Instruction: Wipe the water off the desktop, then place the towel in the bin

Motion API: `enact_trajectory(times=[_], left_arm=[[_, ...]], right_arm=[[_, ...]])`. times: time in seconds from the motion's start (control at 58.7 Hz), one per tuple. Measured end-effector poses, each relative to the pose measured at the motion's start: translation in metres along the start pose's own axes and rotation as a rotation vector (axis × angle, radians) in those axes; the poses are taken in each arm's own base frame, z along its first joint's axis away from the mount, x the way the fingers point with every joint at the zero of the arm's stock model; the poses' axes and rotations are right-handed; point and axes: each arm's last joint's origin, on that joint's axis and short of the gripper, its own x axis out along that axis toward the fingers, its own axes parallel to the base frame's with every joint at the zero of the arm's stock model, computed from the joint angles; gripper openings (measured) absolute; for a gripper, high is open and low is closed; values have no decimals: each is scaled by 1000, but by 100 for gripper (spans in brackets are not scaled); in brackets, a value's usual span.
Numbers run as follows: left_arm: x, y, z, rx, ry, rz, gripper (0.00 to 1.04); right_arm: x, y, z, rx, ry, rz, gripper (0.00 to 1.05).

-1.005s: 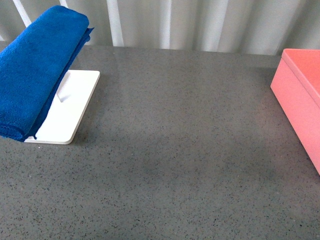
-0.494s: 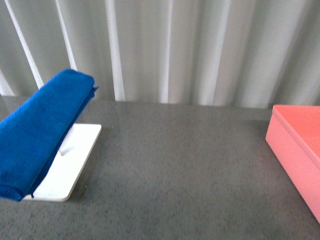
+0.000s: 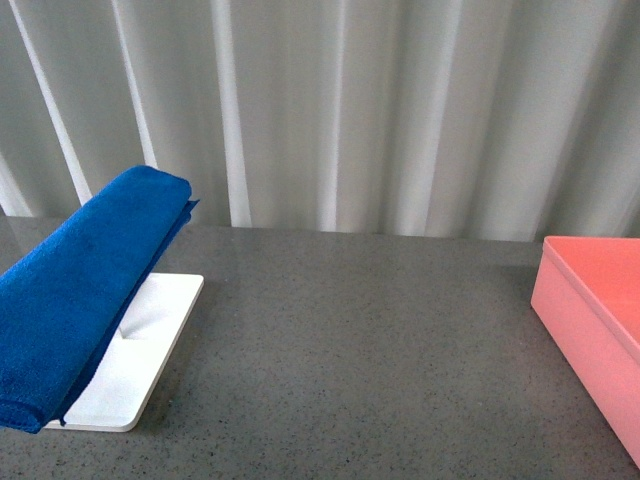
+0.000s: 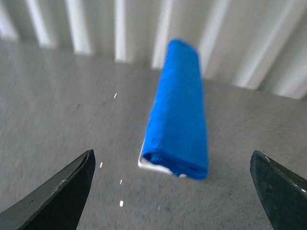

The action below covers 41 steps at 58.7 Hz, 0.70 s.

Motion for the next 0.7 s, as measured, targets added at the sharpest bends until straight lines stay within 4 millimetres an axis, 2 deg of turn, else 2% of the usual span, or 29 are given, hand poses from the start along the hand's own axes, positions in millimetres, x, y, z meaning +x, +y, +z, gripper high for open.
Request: enact_trajectory(times=[0.085, 0.187, 0.256, 0.307, 0.375, 0.443, 0.698], left_arm=[[20, 4, 15, -126, 64, 51, 98], [53, 8, 47, -147, 48, -31, 98], [86, 14, 69, -149, 71, -63, 98], [118, 16, 83, -134, 111, -65, 98], [158, 15, 90, -73, 199, -92, 98], [188, 7, 94, 3, 267, -132, 98], [244, -29, 126, 173, 279, -188, 98]], right_arm=[[0, 0, 0, 0, 0, 2, 98], [0, 0, 0, 0, 0, 0, 98], [0, 0, 0, 0, 0, 1, 98], [0, 0, 0, 0, 0, 0, 98], [0, 0, 0, 0, 0, 0, 98], [0, 0, 0, 0, 0, 1, 98], [0, 0, 0, 0, 0, 1, 98]])
